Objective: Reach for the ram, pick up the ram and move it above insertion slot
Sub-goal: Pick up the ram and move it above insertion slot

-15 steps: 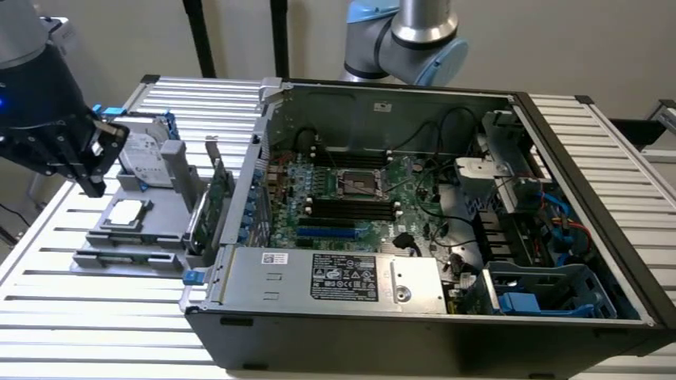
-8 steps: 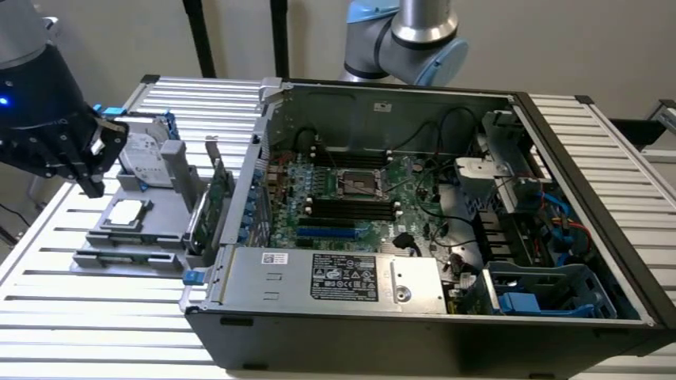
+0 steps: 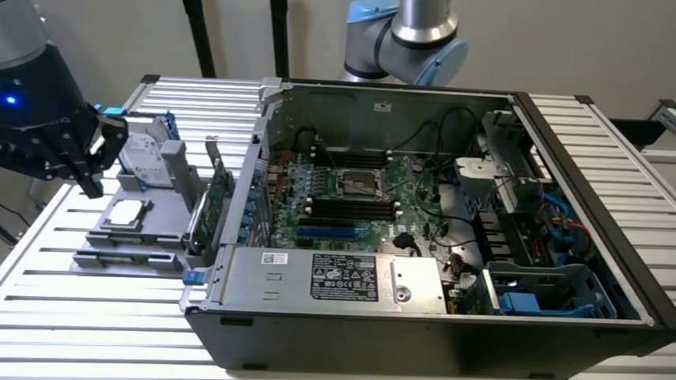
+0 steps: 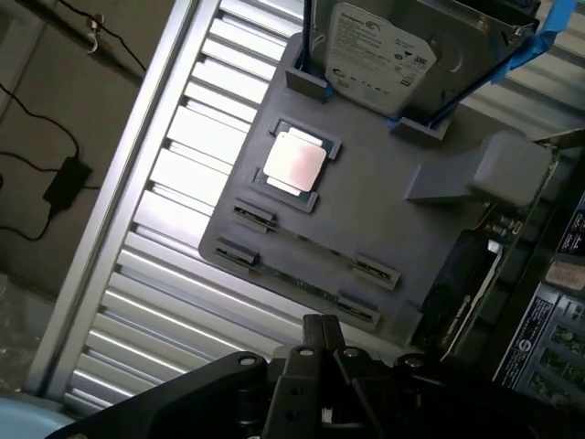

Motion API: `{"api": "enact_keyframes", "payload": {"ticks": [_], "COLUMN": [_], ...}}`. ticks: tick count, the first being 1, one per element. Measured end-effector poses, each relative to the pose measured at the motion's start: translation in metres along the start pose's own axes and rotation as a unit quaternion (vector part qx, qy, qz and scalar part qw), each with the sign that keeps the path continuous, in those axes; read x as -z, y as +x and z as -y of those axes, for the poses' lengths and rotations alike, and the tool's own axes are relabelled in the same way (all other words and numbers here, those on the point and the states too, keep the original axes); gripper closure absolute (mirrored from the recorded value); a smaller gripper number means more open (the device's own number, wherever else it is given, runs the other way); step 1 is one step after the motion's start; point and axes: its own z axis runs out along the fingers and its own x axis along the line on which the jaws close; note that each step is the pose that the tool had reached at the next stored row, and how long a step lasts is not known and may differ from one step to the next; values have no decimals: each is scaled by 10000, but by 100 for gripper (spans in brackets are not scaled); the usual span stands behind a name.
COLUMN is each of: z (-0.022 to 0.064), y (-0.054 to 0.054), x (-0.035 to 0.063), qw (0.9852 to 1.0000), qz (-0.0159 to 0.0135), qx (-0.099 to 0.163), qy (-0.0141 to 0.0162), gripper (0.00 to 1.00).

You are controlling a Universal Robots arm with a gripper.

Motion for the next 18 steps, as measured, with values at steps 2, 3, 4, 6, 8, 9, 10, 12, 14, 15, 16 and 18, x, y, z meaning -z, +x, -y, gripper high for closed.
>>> {"api": "enact_keyframes", "payload": {"ticks": [2,3,4,6,8,9,10,12,14,15,16,18], "z": [0,0,0,0,0,0,0,0,0,0,0,0], "y": [0,0,0,0,0,0,0,0,0,0,0,0], "x": [0,0,-1,-1,-1,-2,-2,-2,-3,-3,-4,-4], "qw": [9998,9996,9993,9985,9973,9966,9959,9940,9919,9906,9894,9866], "qz": [-7,-10,-13,-19,-25,-28,-30,-36,-42,-44,-46,-52], "qx": [182,275,367,550,729,818,908,1089,1273,1365,1454,1632], "qy": [4,5,7,11,15,17,19,23,27,29,31,35], "gripper": [89,89,89,89,89,89,89,89,89,89,89,89]}}
